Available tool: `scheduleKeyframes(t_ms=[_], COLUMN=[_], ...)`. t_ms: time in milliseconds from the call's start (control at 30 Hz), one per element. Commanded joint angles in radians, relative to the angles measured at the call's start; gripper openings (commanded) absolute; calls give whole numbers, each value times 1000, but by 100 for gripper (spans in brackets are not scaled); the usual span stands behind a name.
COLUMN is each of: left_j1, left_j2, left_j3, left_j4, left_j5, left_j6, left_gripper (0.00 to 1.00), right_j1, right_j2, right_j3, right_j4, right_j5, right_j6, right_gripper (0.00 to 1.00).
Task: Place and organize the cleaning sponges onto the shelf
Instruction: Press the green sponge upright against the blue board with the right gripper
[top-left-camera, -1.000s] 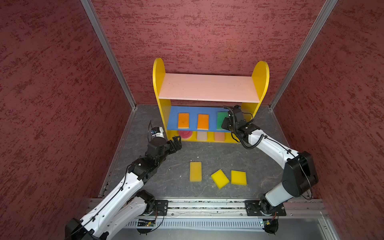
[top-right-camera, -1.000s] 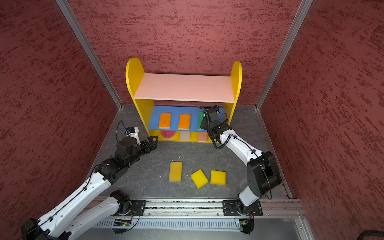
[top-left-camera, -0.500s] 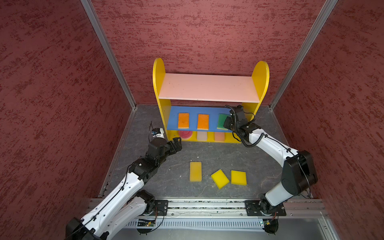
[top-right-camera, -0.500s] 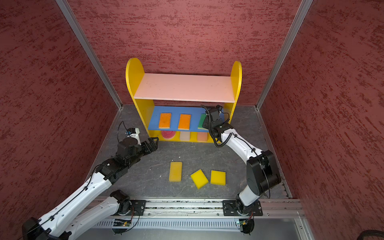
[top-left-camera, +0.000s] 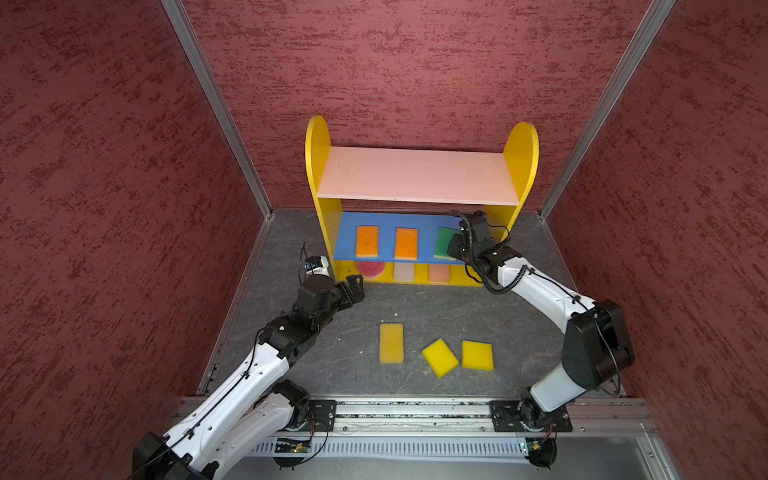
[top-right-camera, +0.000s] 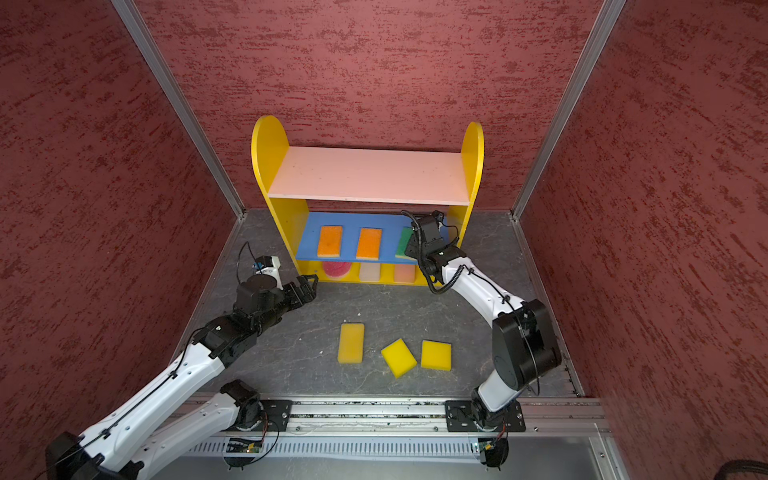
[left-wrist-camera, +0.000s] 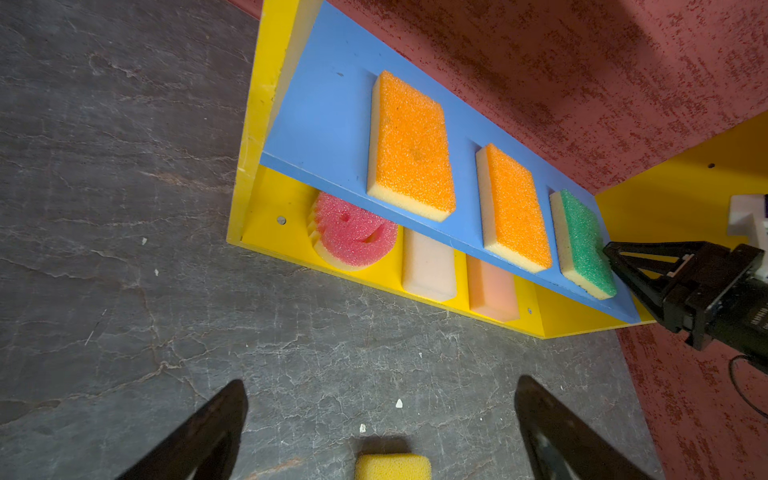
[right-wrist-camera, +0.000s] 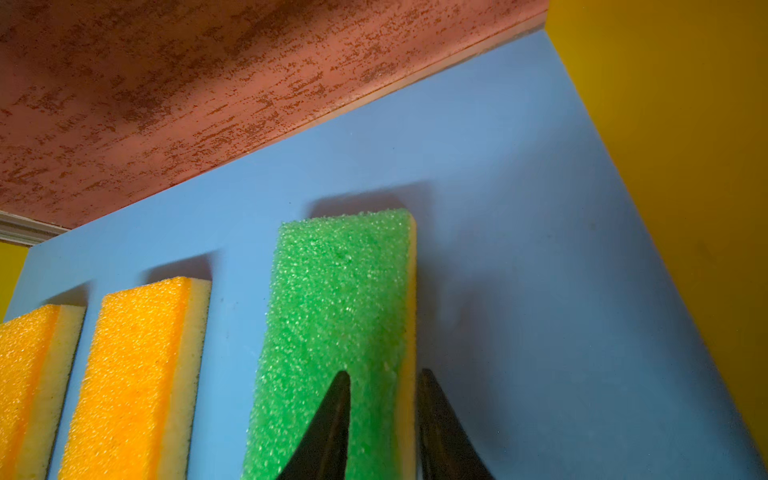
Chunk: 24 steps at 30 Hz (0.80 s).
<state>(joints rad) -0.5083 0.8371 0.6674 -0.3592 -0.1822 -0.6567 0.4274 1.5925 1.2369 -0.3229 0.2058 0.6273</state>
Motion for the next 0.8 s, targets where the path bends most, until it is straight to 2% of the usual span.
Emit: scheduleKeyframes(t_ms=[0,133,367,767], left_j1=[7,-2,-11,-13], left_j2=[14,46,54,63], left_j3=[5,17,22,26], left_j4=[24,38,49,50], left_j5=[21,39,44,58], left_j6=[17,20,18,15], left_gripper=[100,99,99,99], right_j1=[21,41,48,31], right_j2=[-59,-60,-32,-27], right_j3=[-2,-7,-17,-44], right_j4=[-14,-26,-58,-76], right_j5=[27,28,31,21], right_j6=[-5,0,20,34], right_gripper=[32,34,44,38])
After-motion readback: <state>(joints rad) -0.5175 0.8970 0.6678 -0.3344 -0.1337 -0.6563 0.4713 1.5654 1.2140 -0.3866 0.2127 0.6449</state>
